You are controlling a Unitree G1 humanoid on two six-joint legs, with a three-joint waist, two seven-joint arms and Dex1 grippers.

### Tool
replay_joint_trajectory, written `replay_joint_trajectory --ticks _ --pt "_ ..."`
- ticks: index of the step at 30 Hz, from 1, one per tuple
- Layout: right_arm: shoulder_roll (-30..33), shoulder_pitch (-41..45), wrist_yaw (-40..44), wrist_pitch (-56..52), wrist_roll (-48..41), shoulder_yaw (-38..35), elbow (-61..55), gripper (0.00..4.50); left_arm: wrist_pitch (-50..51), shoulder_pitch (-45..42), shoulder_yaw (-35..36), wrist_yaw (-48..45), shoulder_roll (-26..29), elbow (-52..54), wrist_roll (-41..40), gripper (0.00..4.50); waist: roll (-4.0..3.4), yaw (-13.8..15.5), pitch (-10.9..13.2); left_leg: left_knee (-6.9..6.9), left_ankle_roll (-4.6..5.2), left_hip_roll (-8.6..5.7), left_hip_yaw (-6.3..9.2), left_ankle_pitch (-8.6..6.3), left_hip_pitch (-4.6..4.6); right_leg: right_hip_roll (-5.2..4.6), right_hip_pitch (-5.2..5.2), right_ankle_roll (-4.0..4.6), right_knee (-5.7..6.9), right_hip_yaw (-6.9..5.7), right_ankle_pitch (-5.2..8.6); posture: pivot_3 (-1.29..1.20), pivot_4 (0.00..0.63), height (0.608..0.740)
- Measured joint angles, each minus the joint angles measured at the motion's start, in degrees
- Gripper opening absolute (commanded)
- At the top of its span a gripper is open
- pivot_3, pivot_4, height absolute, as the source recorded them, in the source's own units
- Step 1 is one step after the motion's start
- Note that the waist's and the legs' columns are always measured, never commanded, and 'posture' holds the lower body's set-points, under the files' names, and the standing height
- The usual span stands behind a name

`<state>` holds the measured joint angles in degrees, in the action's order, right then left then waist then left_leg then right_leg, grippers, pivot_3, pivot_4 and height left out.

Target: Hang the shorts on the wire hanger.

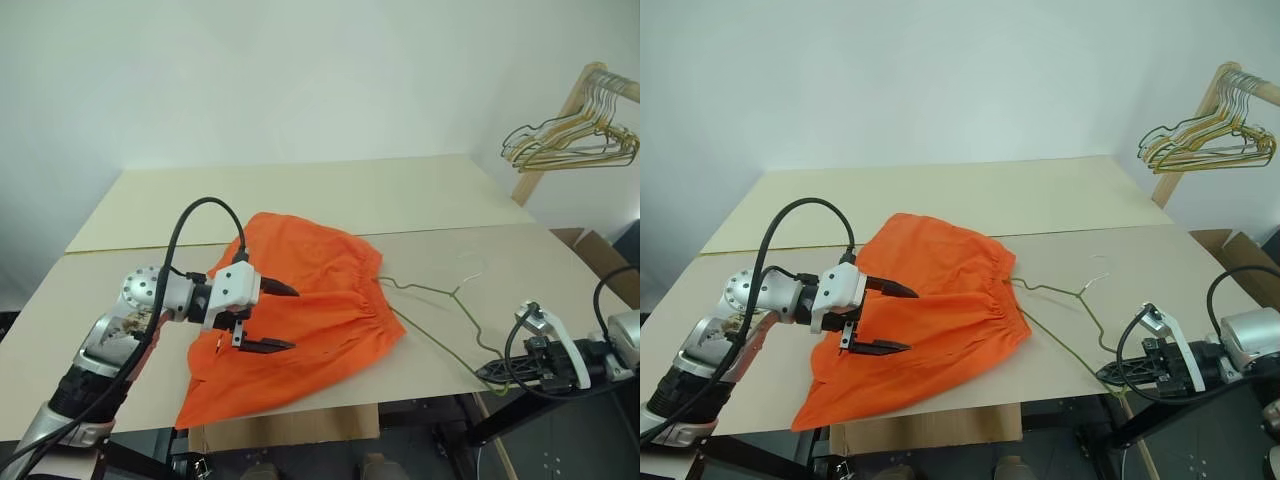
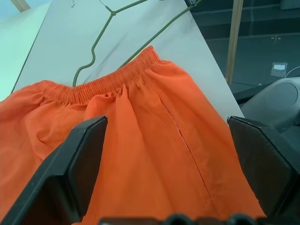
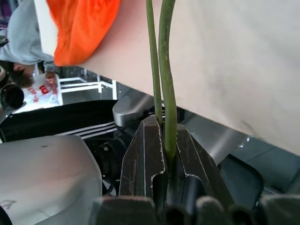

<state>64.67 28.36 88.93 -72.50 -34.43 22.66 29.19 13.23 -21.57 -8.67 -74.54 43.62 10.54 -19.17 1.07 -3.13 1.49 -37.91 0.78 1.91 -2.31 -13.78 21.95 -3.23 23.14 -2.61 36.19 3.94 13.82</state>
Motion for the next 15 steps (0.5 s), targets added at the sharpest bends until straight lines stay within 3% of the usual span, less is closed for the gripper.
replay_joint_trajectory --ticks 6,15 --pt "-2.4 6.7 0.1 2.8 3.8 0.7 10.8 0.00 0.5 2.0 -0.2 1.2 0.1 1.1 0.1 4.44 0.00 0.7 0.0 -0.02 0.00 0.00 -0.03 0.00 -0.01 0.00 0.00 0.31 0.02 0.02 -0.19 0.01 0.000 0.740" --pt "-2.1 7.4 0.1 3.9 -0.7 6.1 6.2 0.00 0.6 2.0 -0.3 1.4 0.4 1.3 1.1 4.44 -0.01 1.1 0.0 -0.02 0.00 0.00 -0.02 0.00 0.03 -0.01 0.01 0.32 0.00 0.01 -0.19 0.02 0.000 0.740"
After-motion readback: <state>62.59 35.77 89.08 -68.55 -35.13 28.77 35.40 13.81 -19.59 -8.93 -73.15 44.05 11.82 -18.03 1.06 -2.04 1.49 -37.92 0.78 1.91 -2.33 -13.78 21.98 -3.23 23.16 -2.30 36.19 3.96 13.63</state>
